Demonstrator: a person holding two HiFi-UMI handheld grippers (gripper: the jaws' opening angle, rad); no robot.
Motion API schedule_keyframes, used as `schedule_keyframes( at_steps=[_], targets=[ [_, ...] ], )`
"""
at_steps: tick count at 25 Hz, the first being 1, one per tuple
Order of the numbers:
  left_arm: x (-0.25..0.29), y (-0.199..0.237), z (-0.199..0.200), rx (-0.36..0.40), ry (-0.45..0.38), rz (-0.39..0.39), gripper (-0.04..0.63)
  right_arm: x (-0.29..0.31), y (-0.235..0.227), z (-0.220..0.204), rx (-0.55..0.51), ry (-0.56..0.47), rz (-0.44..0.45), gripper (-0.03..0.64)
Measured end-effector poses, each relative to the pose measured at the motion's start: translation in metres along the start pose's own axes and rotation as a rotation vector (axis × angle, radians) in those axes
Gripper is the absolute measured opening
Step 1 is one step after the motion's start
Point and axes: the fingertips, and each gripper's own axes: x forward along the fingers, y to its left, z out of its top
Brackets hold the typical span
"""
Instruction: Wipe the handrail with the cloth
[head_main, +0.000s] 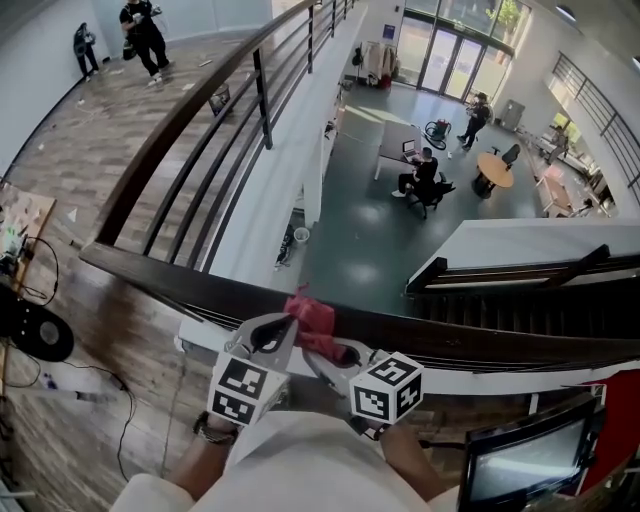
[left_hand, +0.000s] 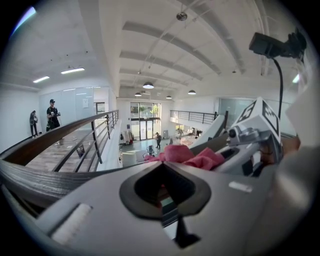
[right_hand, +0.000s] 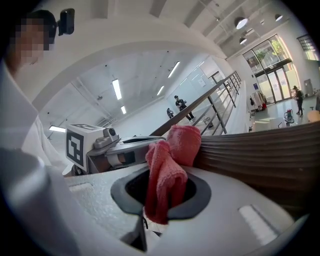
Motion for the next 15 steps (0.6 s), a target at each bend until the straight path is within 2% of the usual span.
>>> schedule_keyframes(
  at_steps=[6, 15],
  targets=[
    [-0.009, 0.013, 0.0, -0.018, -0.002, 0.039, 0.005, 0.009, 0.008, 0.004, -0.007, 0.021, 0.003, 0.061],
    [-0.009, 0.016, -0.004, -0.029, 0.0, 0.04, 0.005, 0.012, 0.008, 0.003, -0.006, 0.017, 0.003, 0.061]
  ],
)
